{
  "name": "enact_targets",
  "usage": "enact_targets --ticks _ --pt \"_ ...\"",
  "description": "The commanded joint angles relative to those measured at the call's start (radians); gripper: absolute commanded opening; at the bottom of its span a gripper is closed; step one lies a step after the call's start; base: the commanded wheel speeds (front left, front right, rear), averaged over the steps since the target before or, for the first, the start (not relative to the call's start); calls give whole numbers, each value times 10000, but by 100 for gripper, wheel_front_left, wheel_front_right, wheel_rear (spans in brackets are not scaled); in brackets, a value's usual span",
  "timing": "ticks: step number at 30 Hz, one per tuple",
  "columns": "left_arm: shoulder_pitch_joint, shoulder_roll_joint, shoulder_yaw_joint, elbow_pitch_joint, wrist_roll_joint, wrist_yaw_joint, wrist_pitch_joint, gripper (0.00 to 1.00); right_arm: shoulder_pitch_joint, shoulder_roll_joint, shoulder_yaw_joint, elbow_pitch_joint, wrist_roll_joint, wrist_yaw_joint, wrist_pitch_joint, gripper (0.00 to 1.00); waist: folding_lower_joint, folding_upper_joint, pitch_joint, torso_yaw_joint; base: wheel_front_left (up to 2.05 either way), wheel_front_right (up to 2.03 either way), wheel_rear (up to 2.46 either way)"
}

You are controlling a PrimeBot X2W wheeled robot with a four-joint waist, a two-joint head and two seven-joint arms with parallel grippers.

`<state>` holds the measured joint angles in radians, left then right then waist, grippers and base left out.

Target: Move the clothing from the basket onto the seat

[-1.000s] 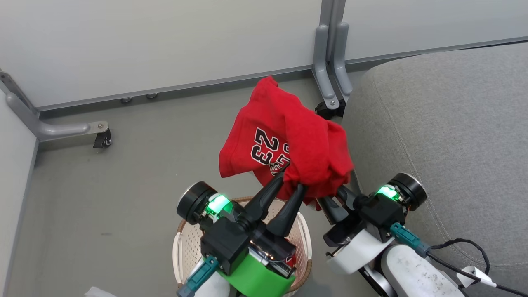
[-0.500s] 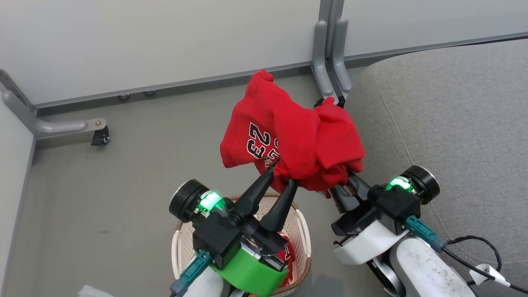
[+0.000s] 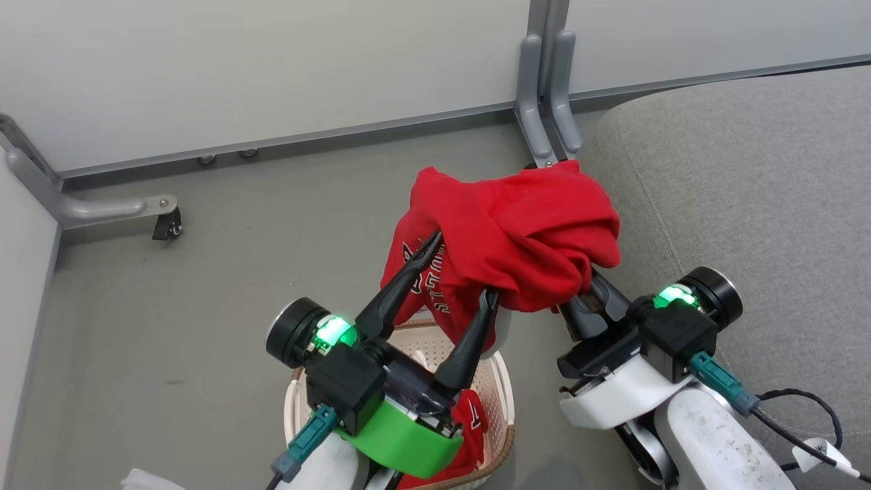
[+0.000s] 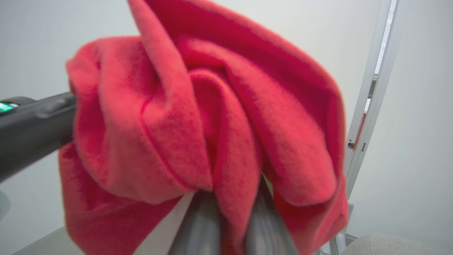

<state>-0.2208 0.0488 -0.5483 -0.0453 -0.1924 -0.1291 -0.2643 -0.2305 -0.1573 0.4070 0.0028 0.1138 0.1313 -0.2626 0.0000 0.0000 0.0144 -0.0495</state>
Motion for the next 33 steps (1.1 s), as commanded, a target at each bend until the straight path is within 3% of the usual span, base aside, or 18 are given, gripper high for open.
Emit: enact_targets --ticks 1,10,15,24,33 --pt "131 30 56 22 30 -27 -2 100 117 20 -38 -67 11 -10 -35 0 0 0 -6 12 0 0 0" --pt "114 87 348 -16 159 -27 -2 100 198 42 -217 -179 23 -10 -35 0 0 0 -45 99 0 0 0" --pt "257 467 779 20 311 -25 -2 100 393 188 -719 -238 188 -10 -35 0 0 0 -65 323 0 0 0" --pt "1035 911 2587 377 580 -25 -2 100 647 395 -1371 -403 153 -10 -35 0 0 0 -105 677 0 0 0" --pt "2210 431 4377 1531 511 -1 -3 100 1151 647 -2155 -553 286 -10 -35 0 0 0 -261 946 0 0 0"
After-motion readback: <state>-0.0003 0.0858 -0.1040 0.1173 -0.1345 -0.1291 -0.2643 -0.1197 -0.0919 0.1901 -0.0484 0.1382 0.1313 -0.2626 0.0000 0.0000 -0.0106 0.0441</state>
